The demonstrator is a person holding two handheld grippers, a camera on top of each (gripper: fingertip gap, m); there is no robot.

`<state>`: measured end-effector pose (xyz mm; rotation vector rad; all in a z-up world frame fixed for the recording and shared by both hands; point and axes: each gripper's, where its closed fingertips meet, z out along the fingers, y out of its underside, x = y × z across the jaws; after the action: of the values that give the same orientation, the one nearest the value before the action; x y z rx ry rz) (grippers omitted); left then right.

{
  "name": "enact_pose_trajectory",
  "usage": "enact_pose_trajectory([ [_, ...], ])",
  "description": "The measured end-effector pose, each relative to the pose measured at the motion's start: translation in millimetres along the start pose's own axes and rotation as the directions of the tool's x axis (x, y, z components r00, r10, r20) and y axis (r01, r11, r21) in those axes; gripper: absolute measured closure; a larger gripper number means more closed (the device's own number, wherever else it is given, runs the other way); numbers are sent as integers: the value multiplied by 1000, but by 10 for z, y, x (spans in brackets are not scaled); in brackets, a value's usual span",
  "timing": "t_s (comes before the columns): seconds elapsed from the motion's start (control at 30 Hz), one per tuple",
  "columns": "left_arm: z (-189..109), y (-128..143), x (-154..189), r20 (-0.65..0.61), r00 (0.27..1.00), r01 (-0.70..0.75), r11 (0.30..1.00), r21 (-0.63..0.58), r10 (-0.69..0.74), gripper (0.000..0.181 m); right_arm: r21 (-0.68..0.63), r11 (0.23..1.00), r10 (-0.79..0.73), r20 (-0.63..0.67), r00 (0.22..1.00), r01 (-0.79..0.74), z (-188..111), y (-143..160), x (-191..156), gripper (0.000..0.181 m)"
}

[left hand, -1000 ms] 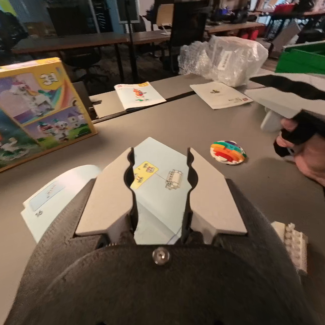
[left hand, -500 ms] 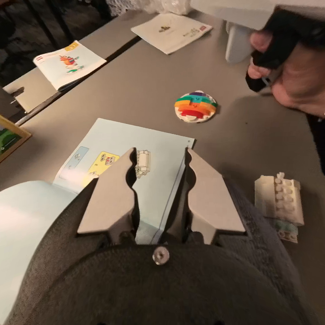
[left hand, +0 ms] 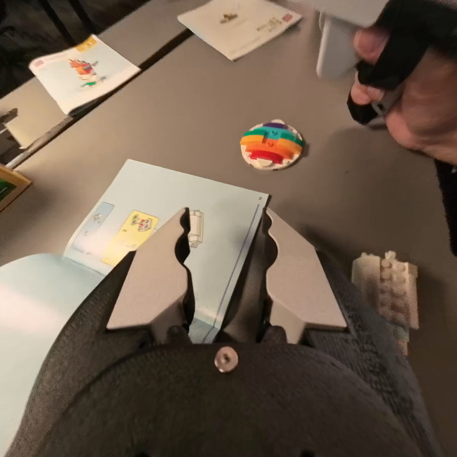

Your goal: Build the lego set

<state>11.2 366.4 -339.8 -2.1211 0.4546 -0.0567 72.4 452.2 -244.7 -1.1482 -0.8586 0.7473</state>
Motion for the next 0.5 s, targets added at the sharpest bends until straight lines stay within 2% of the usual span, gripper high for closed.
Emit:
enact_pose_trajectory([
  [0.13,-152,-38,-406,223,962,146,988,59,-156,118,4,1000,9,-8,1000,-9,-4,-3,22,156],
  [0.23,-379,-221,-629,280,909,238,937,255,-308,119,6,1000,13,-17,1000,-13,-8,-5,47,156],
  [0.3,-593,-405,-718,293,889,218,889,402,-351,121,8,1000,14,-24,1000,-14,-12,-8,69,156],
  [0.37,-732,-556,-716,301,892,160,857,491,-338,128,10,1000,15,-33,999,-15,-15,-9,91,156],
  [0.43,-636,-621,-574,264,931,108,879,465,-254,135,11,1000,19,-38,999,-19,-19,-11,108,157],
  [0.5,-397,-530,-436,235,959,72,940,333,-157,139,12,1000,23,-38,999,-22,-23,-12,110,156],
])
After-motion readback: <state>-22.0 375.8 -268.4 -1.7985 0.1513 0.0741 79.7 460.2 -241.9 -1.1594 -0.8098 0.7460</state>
